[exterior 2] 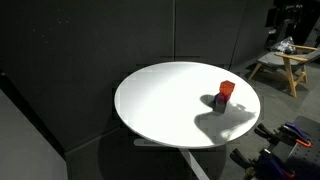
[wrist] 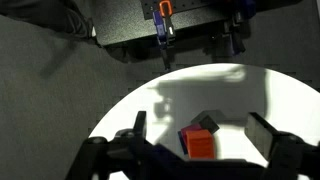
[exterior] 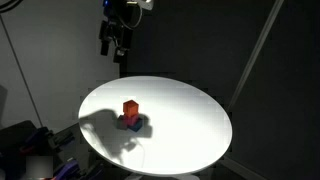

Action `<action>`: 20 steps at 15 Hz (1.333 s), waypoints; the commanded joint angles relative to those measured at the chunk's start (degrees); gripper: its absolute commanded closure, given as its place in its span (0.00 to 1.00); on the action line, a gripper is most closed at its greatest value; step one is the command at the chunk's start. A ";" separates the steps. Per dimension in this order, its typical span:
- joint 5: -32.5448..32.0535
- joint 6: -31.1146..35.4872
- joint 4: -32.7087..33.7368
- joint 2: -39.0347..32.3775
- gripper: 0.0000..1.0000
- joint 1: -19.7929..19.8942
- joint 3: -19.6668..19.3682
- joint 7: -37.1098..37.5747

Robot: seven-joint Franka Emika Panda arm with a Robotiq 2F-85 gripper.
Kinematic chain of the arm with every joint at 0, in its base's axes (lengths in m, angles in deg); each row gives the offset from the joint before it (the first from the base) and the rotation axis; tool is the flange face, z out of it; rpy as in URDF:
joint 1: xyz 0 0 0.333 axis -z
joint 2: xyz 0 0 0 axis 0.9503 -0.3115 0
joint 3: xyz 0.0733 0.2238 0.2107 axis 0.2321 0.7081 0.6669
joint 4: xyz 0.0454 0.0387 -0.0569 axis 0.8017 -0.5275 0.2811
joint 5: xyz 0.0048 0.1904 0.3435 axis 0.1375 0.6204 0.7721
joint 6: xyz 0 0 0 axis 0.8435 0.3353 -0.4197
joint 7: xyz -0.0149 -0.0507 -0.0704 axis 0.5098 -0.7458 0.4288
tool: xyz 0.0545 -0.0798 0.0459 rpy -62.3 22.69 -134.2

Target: Put the orange block on the table

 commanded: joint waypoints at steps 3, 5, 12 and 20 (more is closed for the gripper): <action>-0.03 -0.11 0.13 0.07 0.00 -0.12 -0.12 0.01; -0.03 -0.10 0.13 0.07 0.00 -0.12 -0.12 0.01; 2.61 1.64 1.34 -1.54 0.00 -0.65 -0.49 -1.01; 7.62 13.39 1.53 -5.47 0.00 -1.81 -0.23 -2.37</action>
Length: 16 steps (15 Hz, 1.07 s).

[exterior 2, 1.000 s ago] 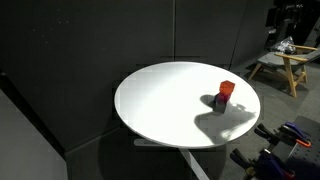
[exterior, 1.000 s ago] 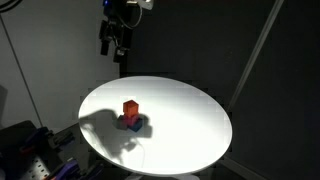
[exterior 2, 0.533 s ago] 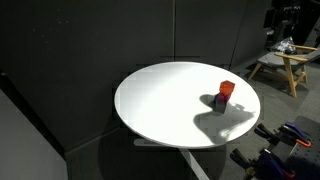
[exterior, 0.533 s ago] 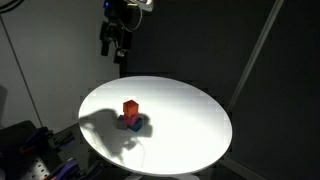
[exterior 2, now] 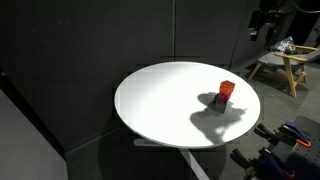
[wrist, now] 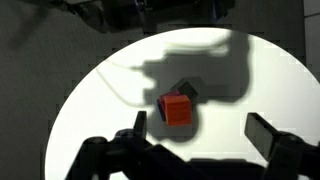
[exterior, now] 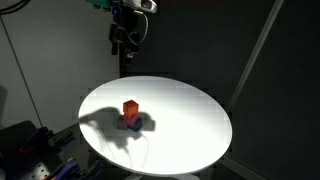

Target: Put the orange block on the table

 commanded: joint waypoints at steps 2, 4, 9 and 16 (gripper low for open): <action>2.07 6.37 1.42 -3.88 0.00 -0.78 -0.16 -1.82; 2.01 9.23 1.47 -5.49 0.00 -0.88 -0.21 -2.72; 1.57 13.98 1.71 -9.60 0.00 -0.71 -0.05 -3.37; -0.10 18.53 0.37 -14.22 0.00 -0.56 0.41 -3.02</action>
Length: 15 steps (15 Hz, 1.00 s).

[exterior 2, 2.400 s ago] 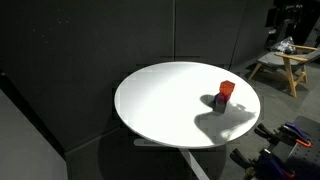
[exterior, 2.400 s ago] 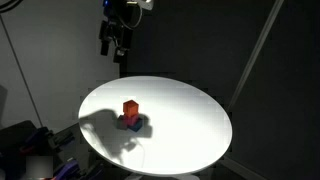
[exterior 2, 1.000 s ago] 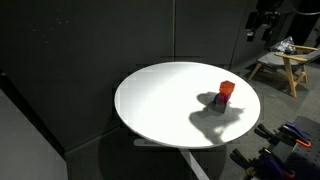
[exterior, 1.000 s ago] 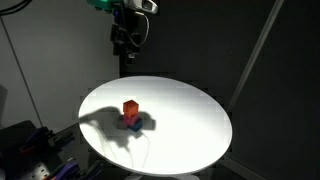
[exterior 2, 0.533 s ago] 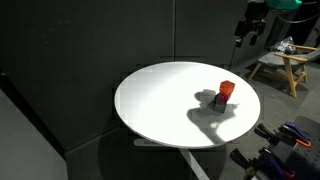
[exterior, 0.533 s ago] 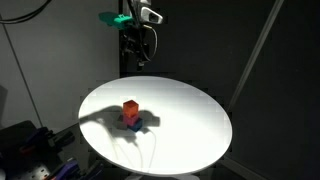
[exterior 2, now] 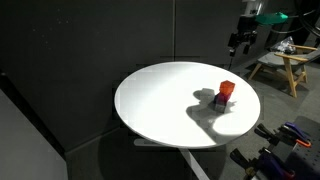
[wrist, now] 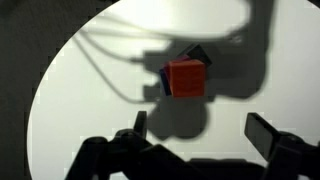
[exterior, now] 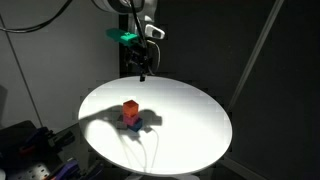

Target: Put the orange block on the table

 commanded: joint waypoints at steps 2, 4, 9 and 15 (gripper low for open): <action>-1.34 3.07 -0.20 -2.85 0.00 0.17 0.29 -1.22; -2.12 4.47 -0.47 -4.00 0.00 0.10 0.45 -0.95; -4.14 6.37 -0.66 -6.32 0.00 -0.54 1.40 0.36; -5.56 7.52 -1.37 -7.76 0.00 -1.99 2.66 1.39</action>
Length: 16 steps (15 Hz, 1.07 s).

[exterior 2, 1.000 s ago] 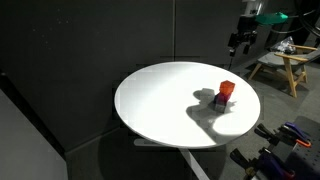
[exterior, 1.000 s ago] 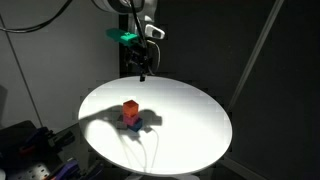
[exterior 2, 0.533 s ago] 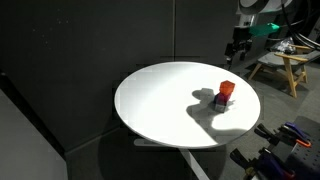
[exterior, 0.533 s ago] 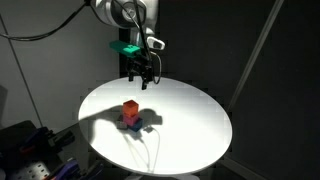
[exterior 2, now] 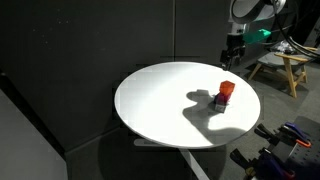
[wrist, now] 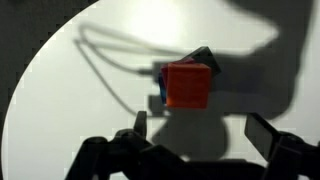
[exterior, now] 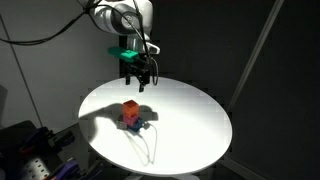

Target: Put the orange block on the table

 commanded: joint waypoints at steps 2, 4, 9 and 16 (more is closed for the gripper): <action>-2.31 2.38 -1.32 -0.58 0.00 -0.67 0.60 1.79; -2.88 3.55 -1.79 -1.35 0.00 -0.77 0.49 2.73; -4.00 6.63 -3.11 -3.03 0.00 -0.89 0.22 6.37; -4.50 7.37 -3.18 -5.35 0.00 -1.07 -0.06 10.64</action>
